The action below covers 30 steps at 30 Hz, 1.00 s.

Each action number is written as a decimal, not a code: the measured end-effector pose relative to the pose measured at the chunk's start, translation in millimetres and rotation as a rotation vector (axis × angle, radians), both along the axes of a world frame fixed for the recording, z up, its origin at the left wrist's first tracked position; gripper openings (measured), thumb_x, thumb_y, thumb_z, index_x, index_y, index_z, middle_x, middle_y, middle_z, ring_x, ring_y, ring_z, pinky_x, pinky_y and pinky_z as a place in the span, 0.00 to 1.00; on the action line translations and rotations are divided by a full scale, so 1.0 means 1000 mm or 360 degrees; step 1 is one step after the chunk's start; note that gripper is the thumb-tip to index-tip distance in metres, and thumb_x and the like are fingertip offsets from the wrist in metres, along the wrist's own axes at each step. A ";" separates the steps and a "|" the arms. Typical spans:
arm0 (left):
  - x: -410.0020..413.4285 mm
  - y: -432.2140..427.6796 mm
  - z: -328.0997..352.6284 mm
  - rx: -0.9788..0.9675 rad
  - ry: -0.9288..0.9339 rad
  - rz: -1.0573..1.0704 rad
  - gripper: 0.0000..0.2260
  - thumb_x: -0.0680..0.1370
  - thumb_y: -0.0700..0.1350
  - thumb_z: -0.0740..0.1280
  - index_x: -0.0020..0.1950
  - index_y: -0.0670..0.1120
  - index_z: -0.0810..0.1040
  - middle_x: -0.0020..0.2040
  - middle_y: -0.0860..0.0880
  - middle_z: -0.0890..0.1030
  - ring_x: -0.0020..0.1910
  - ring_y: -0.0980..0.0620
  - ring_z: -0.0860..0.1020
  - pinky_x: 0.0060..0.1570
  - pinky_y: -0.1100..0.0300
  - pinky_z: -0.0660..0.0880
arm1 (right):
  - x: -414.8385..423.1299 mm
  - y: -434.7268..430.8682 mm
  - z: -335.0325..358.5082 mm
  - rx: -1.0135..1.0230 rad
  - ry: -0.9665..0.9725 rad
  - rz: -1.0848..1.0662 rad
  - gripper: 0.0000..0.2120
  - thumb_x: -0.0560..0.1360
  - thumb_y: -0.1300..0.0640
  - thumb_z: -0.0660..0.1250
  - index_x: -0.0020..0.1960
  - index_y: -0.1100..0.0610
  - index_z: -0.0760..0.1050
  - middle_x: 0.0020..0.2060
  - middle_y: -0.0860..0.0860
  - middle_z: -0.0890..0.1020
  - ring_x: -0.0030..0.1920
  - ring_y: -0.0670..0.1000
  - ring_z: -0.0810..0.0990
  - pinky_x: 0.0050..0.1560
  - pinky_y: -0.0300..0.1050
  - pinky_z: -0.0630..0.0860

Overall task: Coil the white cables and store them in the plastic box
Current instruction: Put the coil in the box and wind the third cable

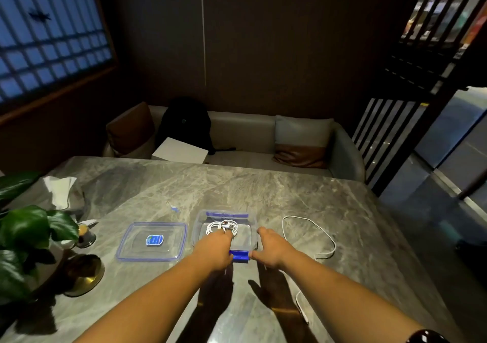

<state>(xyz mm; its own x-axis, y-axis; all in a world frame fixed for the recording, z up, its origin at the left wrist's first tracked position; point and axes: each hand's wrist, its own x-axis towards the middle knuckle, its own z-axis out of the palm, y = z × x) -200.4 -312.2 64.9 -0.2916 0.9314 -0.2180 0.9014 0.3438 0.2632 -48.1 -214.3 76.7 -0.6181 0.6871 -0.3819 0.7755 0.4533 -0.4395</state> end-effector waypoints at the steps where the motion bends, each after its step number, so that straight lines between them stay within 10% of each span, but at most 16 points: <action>1: 0.002 0.001 0.000 -0.0007 0.0006 -0.0013 0.23 0.77 0.48 0.68 0.71 0.47 0.68 0.67 0.45 0.75 0.63 0.46 0.76 0.62 0.52 0.75 | 0.003 0.001 0.000 0.0007 -0.0017 0.0006 0.34 0.71 0.45 0.71 0.72 0.52 0.63 0.67 0.56 0.73 0.65 0.56 0.75 0.62 0.49 0.74; 30: 0.169 0.071 -0.035 -0.0124 -0.0087 -0.0794 0.17 0.78 0.50 0.64 0.63 0.42 0.70 0.61 0.41 0.76 0.60 0.39 0.76 0.56 0.48 0.75 | 0.211 -0.004 -0.042 -0.0133 -0.0117 -0.0609 0.31 0.73 0.47 0.69 0.73 0.53 0.64 0.69 0.55 0.72 0.64 0.54 0.77 0.64 0.48 0.75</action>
<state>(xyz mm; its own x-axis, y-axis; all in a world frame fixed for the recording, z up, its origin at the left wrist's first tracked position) -31.8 -240.7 29.8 0.1984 0.9346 -0.2951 0.9466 -0.1046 0.3051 162.6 -218.6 34.8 -0.2923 0.8273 -0.4797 0.9121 0.0904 -0.3999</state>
